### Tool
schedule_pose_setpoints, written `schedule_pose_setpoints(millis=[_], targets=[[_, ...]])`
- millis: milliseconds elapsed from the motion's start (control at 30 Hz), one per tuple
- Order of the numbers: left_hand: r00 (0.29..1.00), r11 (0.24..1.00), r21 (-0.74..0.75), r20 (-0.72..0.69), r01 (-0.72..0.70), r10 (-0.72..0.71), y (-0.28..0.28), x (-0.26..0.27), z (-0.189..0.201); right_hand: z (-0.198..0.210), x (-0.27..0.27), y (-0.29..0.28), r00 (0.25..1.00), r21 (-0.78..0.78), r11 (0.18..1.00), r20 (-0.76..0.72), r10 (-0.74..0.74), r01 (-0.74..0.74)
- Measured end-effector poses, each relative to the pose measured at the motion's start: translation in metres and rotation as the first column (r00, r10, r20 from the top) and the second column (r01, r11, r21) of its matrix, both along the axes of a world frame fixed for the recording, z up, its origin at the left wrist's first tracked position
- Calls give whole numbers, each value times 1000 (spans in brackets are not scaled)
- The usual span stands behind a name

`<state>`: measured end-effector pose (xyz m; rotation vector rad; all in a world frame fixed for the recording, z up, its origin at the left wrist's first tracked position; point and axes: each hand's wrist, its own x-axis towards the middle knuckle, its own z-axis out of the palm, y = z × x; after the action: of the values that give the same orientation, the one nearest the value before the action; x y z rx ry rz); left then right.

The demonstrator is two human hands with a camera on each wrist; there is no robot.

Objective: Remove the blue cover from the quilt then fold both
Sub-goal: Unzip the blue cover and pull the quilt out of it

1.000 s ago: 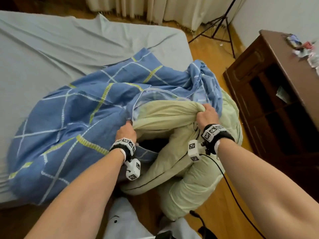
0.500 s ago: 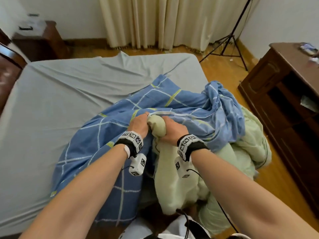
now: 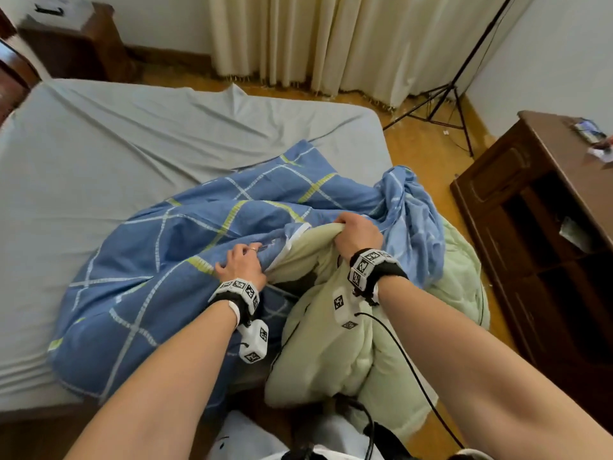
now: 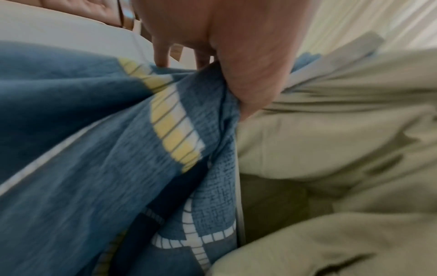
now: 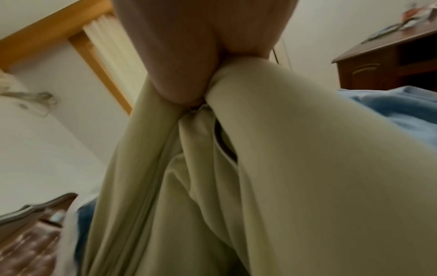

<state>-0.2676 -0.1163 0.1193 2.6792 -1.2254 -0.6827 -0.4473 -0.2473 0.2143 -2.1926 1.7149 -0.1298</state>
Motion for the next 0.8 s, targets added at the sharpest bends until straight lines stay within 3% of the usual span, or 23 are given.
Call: schedule_pose_setpoints(millis=[100, 333, 533, 600, 667, 733, 800], targets=[[994, 993, 48, 22, -105, 105, -8, -14, 9, 0, -47, -21, 997, 2, 998, 22, -70, 70], [987, 970, 186, 2, -158, 160, -16, -37, 27, -15, -156, -64, 975, 29, 975, 36, -220, 219], [994, 993, 63, -32, -99, 101, -26, -61, 45, -33, -176, -72, 936, 116, 936, 75, -343, 333], [992, 993, 18, -43, -114, 115, -30, -59, 54, -35, -151, -64, 969, 106, 970, 94, -227, 217], [991, 992, 31, -56, -119, 120, -32, -55, 62, -34, -114, -45, 992, 6, 999, 116, 50, -51], [991, 993, 44, -67, -109, 112, -31, -52, 68, -29, -74, -21, 935, -54, 945, 133, 328, -324], [992, 995, 36, -83, -93, 96, -27, -46, 70, -24, -40, -3, 879, -26, 887, 118, 462, -462]])
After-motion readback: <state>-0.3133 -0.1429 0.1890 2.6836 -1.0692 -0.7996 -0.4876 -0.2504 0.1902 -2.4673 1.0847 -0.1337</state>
